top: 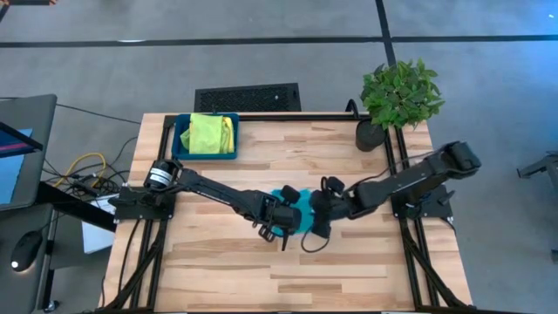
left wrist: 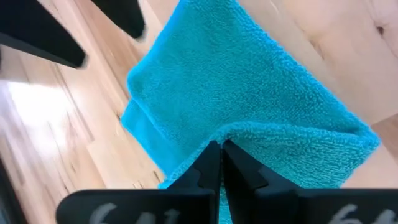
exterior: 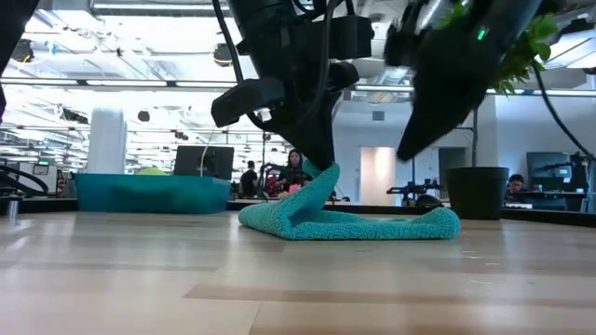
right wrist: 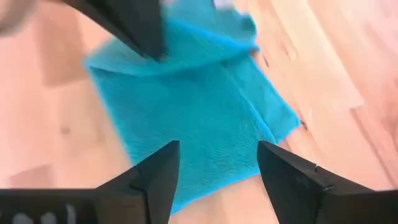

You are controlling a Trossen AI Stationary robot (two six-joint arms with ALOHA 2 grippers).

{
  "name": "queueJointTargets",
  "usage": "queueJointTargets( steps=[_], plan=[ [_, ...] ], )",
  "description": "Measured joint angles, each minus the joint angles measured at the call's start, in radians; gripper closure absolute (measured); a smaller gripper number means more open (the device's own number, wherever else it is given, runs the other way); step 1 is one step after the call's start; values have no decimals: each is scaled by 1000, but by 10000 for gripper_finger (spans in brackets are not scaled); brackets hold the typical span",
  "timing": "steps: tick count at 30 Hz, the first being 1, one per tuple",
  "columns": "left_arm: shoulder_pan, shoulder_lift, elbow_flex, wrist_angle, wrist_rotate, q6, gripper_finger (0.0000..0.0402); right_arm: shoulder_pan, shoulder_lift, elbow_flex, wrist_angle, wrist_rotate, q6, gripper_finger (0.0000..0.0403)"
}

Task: Fold microfiber towels
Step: Fold the blue towel

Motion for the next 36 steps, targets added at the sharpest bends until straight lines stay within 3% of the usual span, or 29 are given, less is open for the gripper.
queueJointTargets(
  steps=[12,21,25,29,36],
  plan=[
    [19,0,1,167,-34,276,401,146,-173,2,-88,63,71,163],
    [33,0,1,329,-50,482,401,197,-176,3,-108,61,128,163],
    [34,0,1,349,-6,558,402,209,-163,3,-143,59,155,163],
    [33,-5,1,292,-40,492,401,214,-163,2,-197,63,212,163],
    [3,-34,2,7,-48,239,401,181,-163,-70,-189,55,282,163]
  ],
)
